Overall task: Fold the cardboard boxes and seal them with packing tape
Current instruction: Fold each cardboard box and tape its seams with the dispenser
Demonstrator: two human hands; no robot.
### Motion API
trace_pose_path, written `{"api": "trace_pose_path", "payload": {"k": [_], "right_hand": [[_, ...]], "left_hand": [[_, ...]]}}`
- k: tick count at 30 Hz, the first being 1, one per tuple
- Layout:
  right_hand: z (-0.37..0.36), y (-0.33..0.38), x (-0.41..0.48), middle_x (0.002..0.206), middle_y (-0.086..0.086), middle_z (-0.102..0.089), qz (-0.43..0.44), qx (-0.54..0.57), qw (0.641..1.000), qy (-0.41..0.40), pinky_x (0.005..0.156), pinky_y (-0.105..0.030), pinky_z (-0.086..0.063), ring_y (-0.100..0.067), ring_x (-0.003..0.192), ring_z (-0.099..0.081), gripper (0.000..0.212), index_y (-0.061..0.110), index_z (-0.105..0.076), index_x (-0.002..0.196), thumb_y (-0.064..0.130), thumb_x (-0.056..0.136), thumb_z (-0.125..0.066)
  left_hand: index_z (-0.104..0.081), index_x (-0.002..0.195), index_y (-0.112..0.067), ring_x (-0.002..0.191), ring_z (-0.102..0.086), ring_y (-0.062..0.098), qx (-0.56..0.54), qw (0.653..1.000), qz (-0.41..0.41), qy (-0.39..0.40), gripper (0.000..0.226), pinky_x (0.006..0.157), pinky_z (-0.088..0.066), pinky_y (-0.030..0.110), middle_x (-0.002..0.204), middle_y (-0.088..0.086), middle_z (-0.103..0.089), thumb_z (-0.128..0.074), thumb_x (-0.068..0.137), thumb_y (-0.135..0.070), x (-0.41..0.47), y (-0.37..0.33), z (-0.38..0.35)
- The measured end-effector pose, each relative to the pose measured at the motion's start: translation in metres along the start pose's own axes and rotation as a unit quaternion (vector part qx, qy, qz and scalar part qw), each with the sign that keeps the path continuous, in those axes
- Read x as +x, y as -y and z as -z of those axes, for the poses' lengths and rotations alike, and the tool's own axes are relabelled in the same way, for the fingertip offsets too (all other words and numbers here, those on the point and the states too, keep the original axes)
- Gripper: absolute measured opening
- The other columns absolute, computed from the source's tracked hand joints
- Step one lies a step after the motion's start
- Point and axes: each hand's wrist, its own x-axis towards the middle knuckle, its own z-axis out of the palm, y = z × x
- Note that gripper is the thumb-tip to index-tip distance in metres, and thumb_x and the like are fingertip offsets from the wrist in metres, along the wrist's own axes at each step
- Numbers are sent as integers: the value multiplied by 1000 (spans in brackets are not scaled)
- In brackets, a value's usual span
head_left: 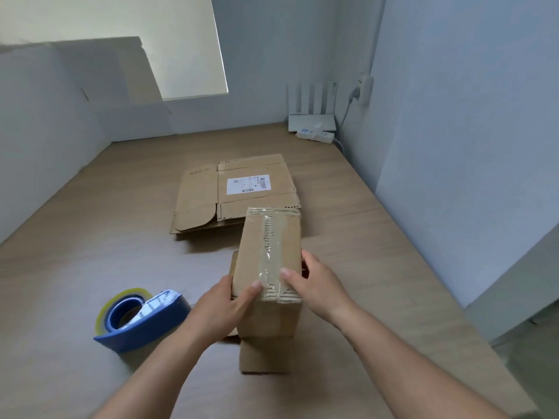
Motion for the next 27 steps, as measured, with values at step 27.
{"api": "trace_pose_path", "payload": {"k": [27], "right_hand": [[-74,30,44,151,-4,-35,-82,-74,994,7,108,-37,-34,-23,135,-38,104,24,0,152,52,79,-68]], "left_hand": [[-47,99,-18,77,-53,16,218,963,121,-98,51,64,-47,29,93,-2,-58,-53,82,-66,22,163,66]]}}
